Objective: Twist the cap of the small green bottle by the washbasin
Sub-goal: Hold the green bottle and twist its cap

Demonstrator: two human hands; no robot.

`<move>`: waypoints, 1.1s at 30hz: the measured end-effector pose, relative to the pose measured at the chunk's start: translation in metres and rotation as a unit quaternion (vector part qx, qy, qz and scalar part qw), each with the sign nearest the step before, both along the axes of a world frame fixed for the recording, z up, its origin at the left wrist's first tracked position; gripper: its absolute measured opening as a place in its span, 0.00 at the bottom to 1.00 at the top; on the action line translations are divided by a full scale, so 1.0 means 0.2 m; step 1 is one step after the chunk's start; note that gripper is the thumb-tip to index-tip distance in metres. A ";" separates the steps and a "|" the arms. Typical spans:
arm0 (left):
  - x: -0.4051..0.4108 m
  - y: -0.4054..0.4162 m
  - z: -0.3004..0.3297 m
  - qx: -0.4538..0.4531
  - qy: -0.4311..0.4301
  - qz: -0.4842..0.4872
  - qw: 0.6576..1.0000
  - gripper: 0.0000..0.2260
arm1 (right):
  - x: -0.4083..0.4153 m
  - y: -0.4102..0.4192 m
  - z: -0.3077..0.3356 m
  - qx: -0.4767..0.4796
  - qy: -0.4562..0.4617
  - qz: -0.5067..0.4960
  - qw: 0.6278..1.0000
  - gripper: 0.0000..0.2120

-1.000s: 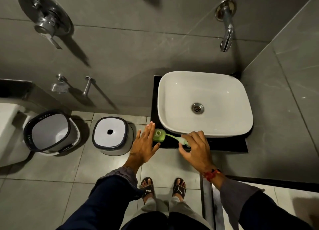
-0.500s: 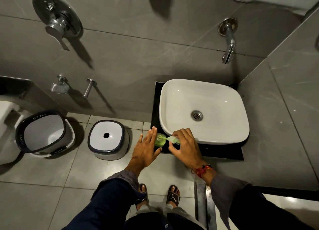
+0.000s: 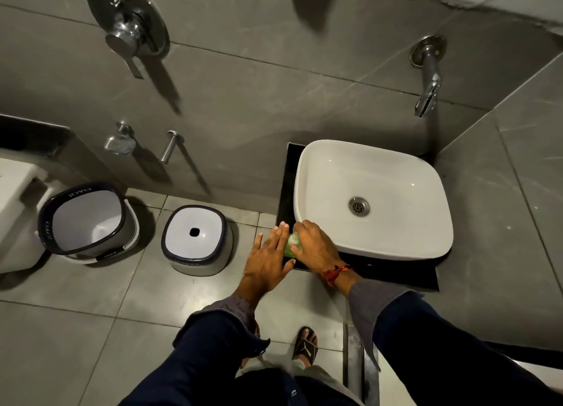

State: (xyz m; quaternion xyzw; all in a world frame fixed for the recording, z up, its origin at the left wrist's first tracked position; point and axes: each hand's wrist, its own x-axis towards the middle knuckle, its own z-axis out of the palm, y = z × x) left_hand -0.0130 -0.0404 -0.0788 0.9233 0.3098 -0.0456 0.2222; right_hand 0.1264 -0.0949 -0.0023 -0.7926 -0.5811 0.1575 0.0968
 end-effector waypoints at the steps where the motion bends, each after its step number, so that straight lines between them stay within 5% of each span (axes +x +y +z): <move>1: 0.00 0.00 0.00 0.002 0.002 0.000 1.000 0.37 | 0.00 0.00 0.00 -0.004 -0.004 -0.005 1.000 0.15; 10: 0.02 0.00 0.00 0.017 0.021 0.000 1.000 0.39 | -0.04 0.02 0.00 -0.007 -0.003 -0.047 0.999 0.20; 15: 0.03 0.01 0.01 0.034 0.040 -0.008 0.999 0.40 | -0.02 0.02 0.00 -0.020 0.007 -0.044 0.999 0.12; 24: 0.04 -0.02 0.05 0.053 0.076 -0.011 0.996 0.41 | -0.10 0.01 0.00 -0.010 -0.009 -0.127 0.992 0.20; 33: 0.05 -0.03 0.06 0.059 0.084 -0.008 0.995 0.42 | -0.08 -0.02 -0.06 0.009 -0.029 -0.068 0.997 0.17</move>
